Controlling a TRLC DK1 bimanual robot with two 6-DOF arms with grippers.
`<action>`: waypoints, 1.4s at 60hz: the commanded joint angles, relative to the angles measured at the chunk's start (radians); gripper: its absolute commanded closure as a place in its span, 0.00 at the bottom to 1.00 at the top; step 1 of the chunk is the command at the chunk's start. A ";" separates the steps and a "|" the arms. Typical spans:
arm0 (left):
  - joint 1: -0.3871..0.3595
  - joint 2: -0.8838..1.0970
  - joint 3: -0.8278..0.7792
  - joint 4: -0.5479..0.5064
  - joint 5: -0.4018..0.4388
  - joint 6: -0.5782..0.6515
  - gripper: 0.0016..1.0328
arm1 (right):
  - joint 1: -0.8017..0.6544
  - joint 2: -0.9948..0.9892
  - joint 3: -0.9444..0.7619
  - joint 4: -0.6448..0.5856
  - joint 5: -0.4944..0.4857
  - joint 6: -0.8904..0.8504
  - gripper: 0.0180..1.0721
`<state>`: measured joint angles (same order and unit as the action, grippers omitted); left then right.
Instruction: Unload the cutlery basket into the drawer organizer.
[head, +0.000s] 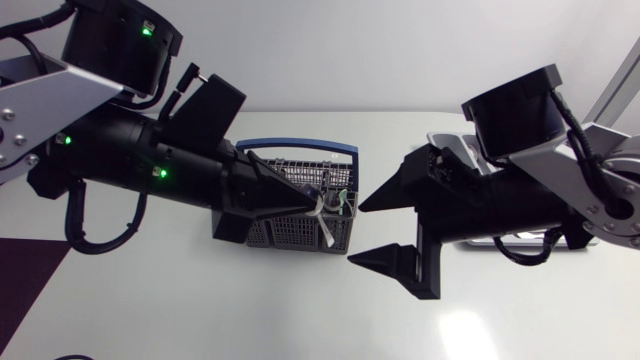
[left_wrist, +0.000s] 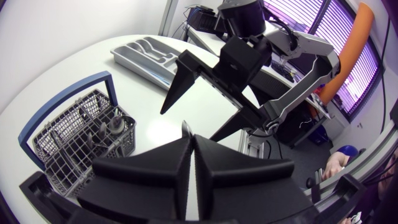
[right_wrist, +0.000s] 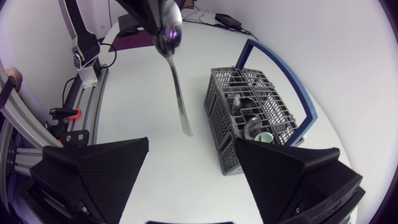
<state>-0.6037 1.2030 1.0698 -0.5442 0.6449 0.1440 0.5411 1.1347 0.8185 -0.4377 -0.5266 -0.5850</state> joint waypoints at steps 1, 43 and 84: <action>-0.011 0.004 -0.028 0.001 0.024 0.039 0.96 | -0.003 -0.007 -0.036 -0.004 -0.026 -0.022 0.05; -0.103 0.079 -0.016 0.010 0.029 0.060 0.96 | 0.063 0.008 -0.019 -0.013 -0.144 -0.064 0.59; -0.100 0.072 -0.028 0.007 0.029 0.062 0.96 | 0.065 0.059 0.025 -0.061 -0.168 -0.061 0.95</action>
<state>-0.7036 1.2709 1.0592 -0.5419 0.6720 0.1844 0.5949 1.1709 0.8253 -0.4747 -0.6842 -0.6376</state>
